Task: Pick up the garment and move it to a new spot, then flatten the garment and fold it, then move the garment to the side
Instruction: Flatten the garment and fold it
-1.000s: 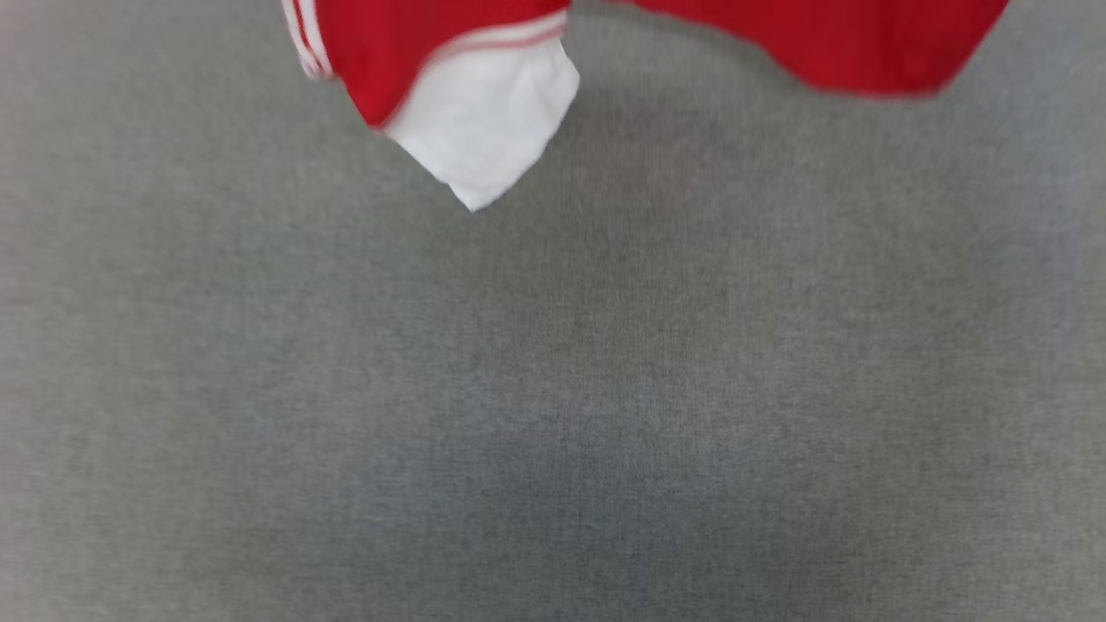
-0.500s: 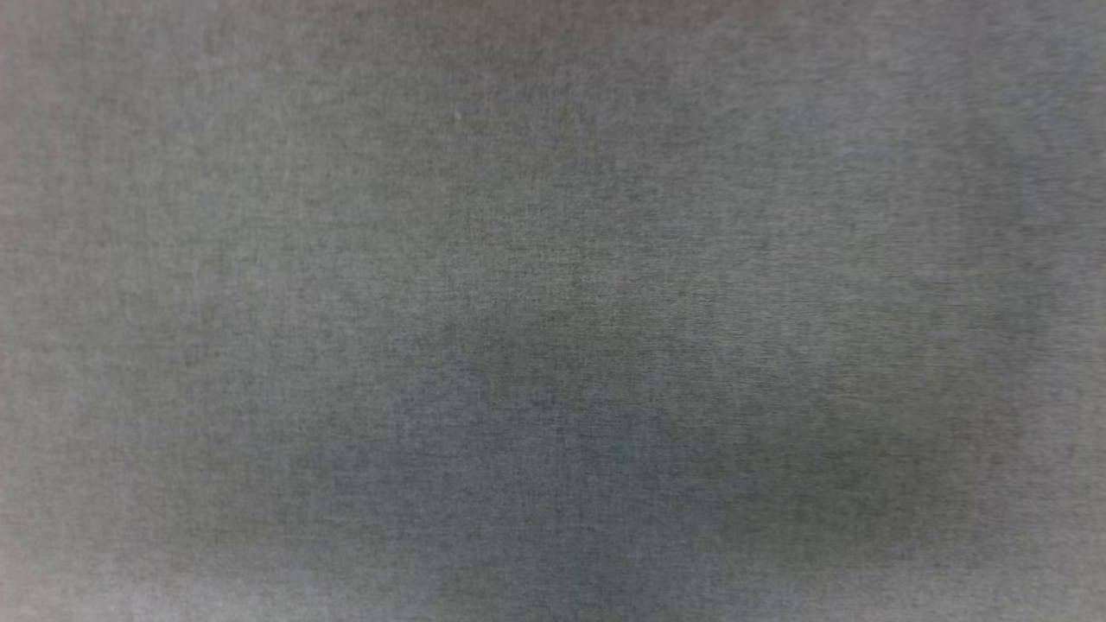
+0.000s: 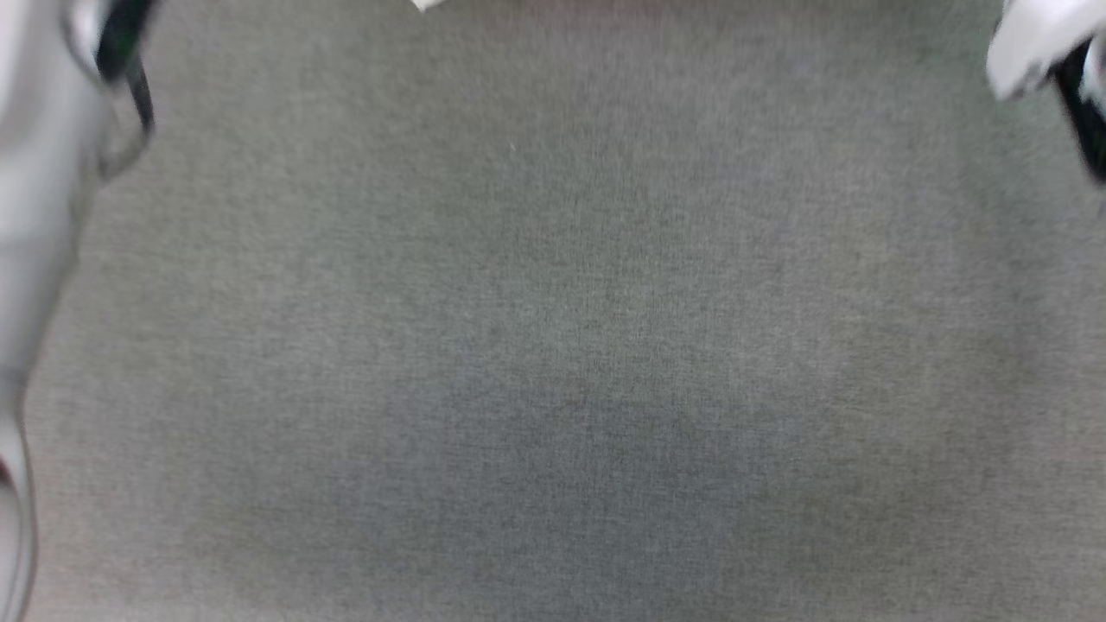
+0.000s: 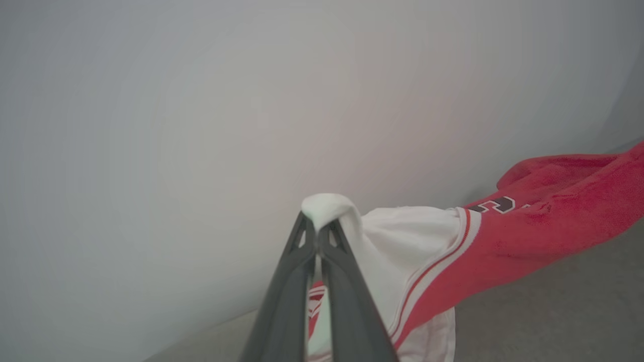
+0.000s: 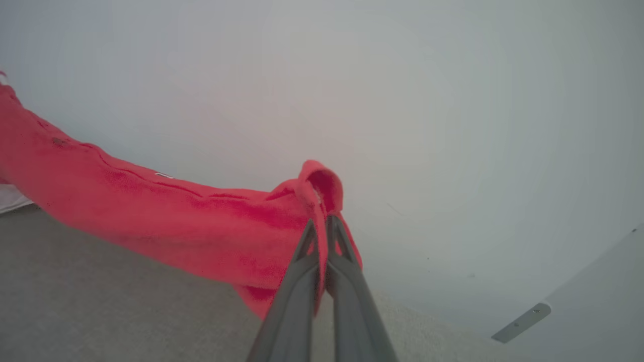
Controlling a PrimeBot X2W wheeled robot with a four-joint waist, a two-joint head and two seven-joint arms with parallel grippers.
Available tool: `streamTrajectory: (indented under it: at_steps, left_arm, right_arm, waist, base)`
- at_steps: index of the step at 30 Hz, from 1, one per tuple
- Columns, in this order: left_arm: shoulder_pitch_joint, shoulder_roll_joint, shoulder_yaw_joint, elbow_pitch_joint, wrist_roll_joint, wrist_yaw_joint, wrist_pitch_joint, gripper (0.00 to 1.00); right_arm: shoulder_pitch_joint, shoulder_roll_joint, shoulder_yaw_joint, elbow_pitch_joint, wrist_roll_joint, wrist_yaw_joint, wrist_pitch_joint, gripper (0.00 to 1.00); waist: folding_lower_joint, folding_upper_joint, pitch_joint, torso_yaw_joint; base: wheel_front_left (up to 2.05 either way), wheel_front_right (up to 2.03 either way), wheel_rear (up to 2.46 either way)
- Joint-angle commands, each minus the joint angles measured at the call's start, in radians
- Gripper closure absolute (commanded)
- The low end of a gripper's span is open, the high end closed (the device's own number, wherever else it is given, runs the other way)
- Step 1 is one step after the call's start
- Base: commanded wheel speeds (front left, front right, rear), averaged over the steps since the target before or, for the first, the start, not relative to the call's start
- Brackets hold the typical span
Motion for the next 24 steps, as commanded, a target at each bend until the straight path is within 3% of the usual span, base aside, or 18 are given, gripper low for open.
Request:
streamTrajectory:
  at_steps: [1,4,8,17,24]
  left_arm:
    - [0.084,0.029,-0.018,-0.042,-0.023,-0.002,0.035,1.00]
    - [0.225,0.080,-0.038,-0.142,-0.066,0.001,0.108,1.00]
    - [0.434,0.162,-0.051,-0.323,-0.126,0.059,0.199,1.00]
    - [0.930,0.403,-0.069,-0.862,-0.278,0.327,0.362,1.00]
    - [1.174,0.505,-0.088,-1.121,-0.389,0.472,0.400,1.00]
  right_arm:
    - [0.072,-0.028,0.031,-0.029,0.058,-0.002,0.019,1.00]
    - [0.188,-0.067,0.077,-0.099,0.152,-0.002,0.074,1.00]
    - [0.357,-0.132,0.112,-0.216,0.261,-0.002,0.162,1.00]
    - [0.765,-0.231,0.053,-0.492,0.406,-0.002,0.343,1.00]
    - [1.029,-0.232,-0.042,-0.668,0.427,-0.002,0.482,1.00]
  waist:
    - [0.0000,0.0000,-0.115,0.015]
    - [0.0000,0.0000,-0.176,0.013]
    - [0.0000,0.0000,-0.251,0.012]
    - [0.0000,0.0000,-0.344,0.006]
    - [0.0000,0.0000,-0.356,0.008]
  base:
    - [0.00,0.00,0.00]
    - [0.00,0.00,0.00]
    - [0.00,0.00,0.00]
    - [0.00,0.00,0.00]
    - [0.00,0.00,0.00]
